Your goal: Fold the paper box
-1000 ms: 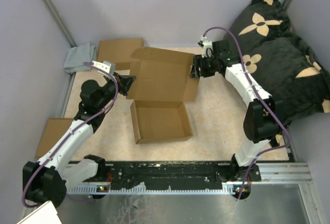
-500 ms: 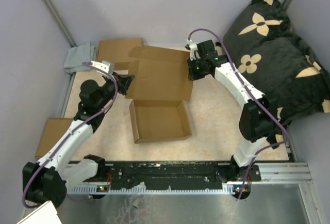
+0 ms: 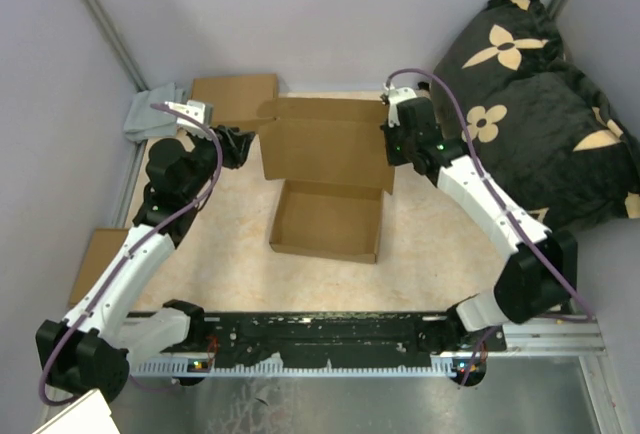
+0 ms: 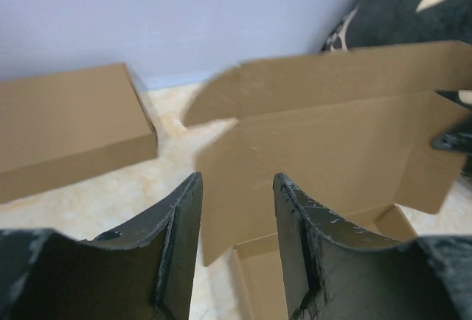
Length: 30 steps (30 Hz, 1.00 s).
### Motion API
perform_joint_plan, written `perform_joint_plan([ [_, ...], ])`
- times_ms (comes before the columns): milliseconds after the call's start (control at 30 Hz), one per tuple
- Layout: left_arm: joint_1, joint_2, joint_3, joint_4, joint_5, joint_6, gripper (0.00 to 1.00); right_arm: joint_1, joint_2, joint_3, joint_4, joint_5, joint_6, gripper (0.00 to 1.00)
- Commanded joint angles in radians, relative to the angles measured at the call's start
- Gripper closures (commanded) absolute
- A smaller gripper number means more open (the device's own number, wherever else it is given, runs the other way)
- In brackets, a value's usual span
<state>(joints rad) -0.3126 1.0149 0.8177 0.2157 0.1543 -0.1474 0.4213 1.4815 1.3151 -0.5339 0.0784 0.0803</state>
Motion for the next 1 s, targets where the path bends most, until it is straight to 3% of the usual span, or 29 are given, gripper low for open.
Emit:
perform_joint_plan([
  [0, -0.005, 0.021, 0.097, -0.115, -0.116, 0.046, 0.50, -0.001, -0.133, -0.077, 0.133, 0.091, -0.032, 1.00],
  [367, -0.010, 0.209, 0.296, -0.333, 0.040, 0.123, 0.53, 0.032, -0.250, -0.216, 0.223, 0.049, -0.076, 1.00],
  [667, -0.017, 0.359, 0.426, -0.396, 0.029, 0.193, 0.50, 0.043, -0.251, -0.215, 0.195, 0.027, -0.077, 1.00],
  [967, -0.017, 0.416, 0.436, -0.384, -0.014, 0.209, 0.50, 0.051, -0.251, -0.205, 0.182, 0.013, -0.082, 1.00],
])
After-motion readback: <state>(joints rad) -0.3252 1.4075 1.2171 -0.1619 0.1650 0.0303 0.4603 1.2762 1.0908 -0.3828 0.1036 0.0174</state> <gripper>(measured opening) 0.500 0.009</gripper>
